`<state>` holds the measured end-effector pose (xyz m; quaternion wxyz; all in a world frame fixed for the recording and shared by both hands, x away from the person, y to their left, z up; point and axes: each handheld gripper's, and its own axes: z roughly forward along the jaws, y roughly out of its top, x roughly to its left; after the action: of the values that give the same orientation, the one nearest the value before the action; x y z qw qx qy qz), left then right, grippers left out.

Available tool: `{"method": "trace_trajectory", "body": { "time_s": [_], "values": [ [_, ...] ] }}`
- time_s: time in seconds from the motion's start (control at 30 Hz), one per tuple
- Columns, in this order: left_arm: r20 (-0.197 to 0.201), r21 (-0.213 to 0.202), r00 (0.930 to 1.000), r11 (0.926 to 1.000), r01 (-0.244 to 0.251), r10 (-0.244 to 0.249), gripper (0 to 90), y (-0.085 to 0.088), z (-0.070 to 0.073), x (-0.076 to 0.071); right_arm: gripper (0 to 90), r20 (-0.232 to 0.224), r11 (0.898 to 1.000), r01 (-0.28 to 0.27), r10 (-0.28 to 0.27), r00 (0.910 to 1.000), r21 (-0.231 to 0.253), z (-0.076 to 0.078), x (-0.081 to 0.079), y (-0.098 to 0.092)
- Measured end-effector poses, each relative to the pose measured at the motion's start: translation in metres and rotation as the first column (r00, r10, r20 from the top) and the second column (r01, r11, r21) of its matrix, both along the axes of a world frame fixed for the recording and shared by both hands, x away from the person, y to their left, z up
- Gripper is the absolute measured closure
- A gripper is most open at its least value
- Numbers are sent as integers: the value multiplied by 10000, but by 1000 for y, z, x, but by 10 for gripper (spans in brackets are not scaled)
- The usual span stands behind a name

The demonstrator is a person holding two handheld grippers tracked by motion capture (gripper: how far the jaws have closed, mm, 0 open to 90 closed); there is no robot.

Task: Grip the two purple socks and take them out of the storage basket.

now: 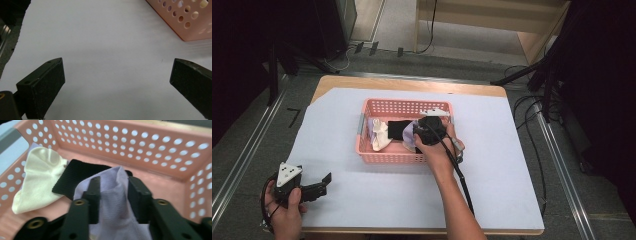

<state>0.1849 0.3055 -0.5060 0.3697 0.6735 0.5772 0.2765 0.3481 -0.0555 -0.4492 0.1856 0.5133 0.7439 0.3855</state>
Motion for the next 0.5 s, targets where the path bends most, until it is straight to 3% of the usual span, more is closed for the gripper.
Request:
{"method": "trace_trajectory", "body": {
  "time_s": [0.1,0.13,0.2,0.27,0.33,0.43,0.5],
  "values": [
    [4,-2,10000,10000,3,-3,5,0,0,0,503,-490,9999,-118,117,9987,-24,-9,5,4],
    [4,-2,10000,10000,3,-3,5,0,0,0,503,-490,9999,-118,117,9987,-24,-9,5,4],
    [3,-8,10000,10000,10,-10,5,0,0,0,446,-742,9988,-158,123,9972,-469,-15,6,9],
    [-33,-12,10000,10000,20,-20,5,0,0,0,400,-932,9989,-189,149,9955,-423,-16,7,11],
    [-47,-3,10000,10000,53,-53,5,0,0,0,375,-1286,9972,-305,216,9915,-676,-17,8,14],
    [1,-12,10000,10000,26,-26,5,0,0,0,409,-1743,9912,-413,188,9845,-1259,-20,10,17],
    [-17,3,10000,10000,27,-27,5,0,0,0,526,-1874,9898,-163,-106,9822,-1414,-21,11,16]
  ]
}}
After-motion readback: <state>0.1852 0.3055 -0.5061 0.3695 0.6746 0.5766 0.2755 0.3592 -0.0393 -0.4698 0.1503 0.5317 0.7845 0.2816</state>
